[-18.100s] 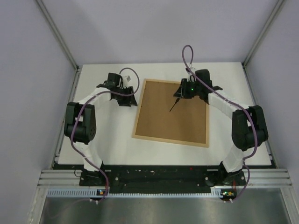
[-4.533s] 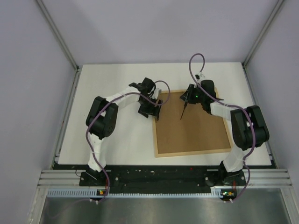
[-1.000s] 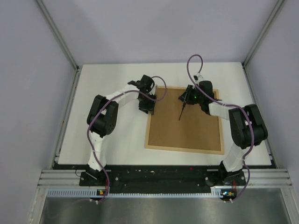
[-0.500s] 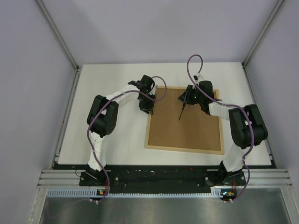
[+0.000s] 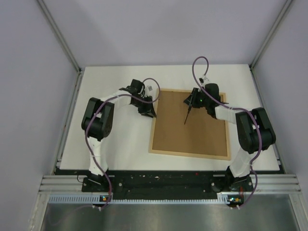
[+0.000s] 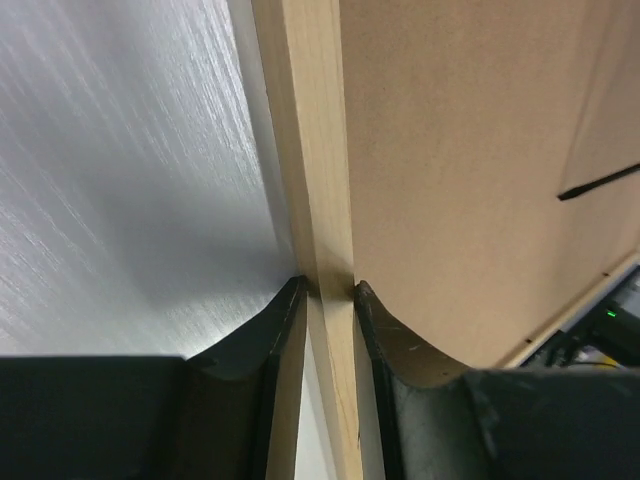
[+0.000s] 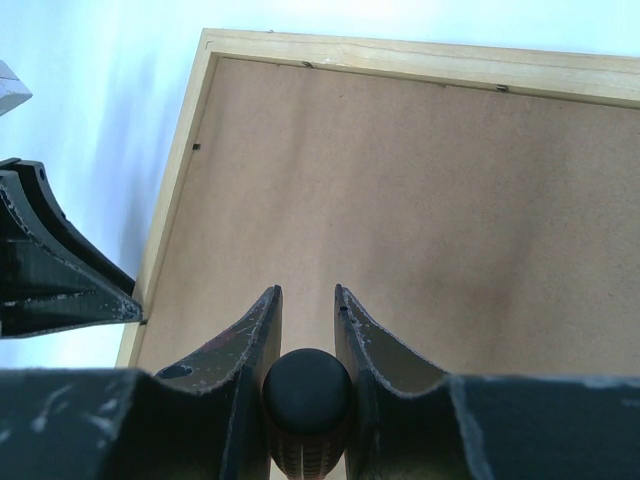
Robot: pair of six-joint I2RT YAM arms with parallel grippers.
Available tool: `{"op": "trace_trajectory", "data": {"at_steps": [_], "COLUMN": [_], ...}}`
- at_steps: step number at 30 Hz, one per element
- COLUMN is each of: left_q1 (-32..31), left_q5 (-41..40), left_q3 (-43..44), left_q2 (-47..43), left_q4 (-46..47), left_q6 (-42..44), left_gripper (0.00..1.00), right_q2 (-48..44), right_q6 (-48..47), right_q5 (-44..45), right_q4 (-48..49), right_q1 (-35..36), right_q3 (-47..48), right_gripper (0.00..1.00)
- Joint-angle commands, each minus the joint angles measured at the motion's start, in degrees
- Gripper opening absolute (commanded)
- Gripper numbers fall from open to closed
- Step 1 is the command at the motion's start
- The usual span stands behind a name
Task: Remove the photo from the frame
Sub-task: Adjust the photo frame at the center of the board, then adjust the screwdriver.
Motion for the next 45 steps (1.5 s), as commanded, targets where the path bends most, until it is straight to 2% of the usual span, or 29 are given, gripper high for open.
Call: {"op": "trace_trajectory", "data": {"at_steps": [1, 7, 8, 10, 14, 16, 22, 26, 32, 38, 42, 45], "left_q1": [1.9, 2.2, 2.4, 3.0, 4.2, 4.2, 2.8, -0.2, -3.7, -5.9, -7.1, -7.3], "left_q5": [14.4, 16.8, 16.3, 15.0, 13.7, 14.8, 31.3, 36.2, 39.8, 41.4, 41.6, 41.9], "left_q3": [-4.2, -5.3, -4.1, -1.8, 3.3, 6.3, 12.7, 11.8, 10.7, 10.2, 10.0, 10.0], "left_q2": [-4.5, -4.5, -4.8, -5.5, -8.8, -9.9, -6.9, -5.4, -4.4, -3.4, -3.3, -2.9], "left_q4": [12.6, 15.2, 14.4, 12.3, 9.9, 9.5, 16.4, 21.9, 28.5, 32.7, 34.2, 36.3], "left_q6": [-4.0, -6.3, -6.2, -5.3, -2.1, -0.7, -5.7, -9.0, -14.4, -18.5, -19.9, -22.2], "left_gripper": [0.00, 0.00, 0.03, 0.25, 0.36, 0.48, 0.59, 0.61, 0.62, 0.63, 0.58, 0.48], "right_q2": [-0.9, -1.4, -1.7, -2.2, -2.4, -2.3, 0.3, 0.7, -0.4, -1.7, -2.4, -2.8], "right_q6": [-1.3, -0.9, -1.0, -0.4, 1.5, 3.2, 13.9, 22.3, 30.8, 35.2, 36.5, 39.7], "right_q5": [0.5, -0.5, -1.0, -3.6, -9.9, -12.8, -23.2, -28.1, -29.9, -30.0, -30.5, -30.8], "right_q4": [1.1, 0.0, -0.3, -1.9, -5.9, -7.1, -4.2, 2.5, 12.6, 18.7, 20.8, 26.0], "right_q1": [0.1, 0.1, 0.0, 0.0, 0.0, -0.2, -1.1, -1.2, -2.2, -3.1, -3.2, -3.5], "right_q3": [0.8, 1.8, 2.1, 3.7, 9.0, 11.8, 17.1, 17.5, 14.8, 12.5, 11.5, 9.7], "right_gripper": [0.00, 0.00, 0.00, 0.00, 0.00, 0.00, 0.00, 0.00, 0.00, 0.00, 0.00, 0.00]}}
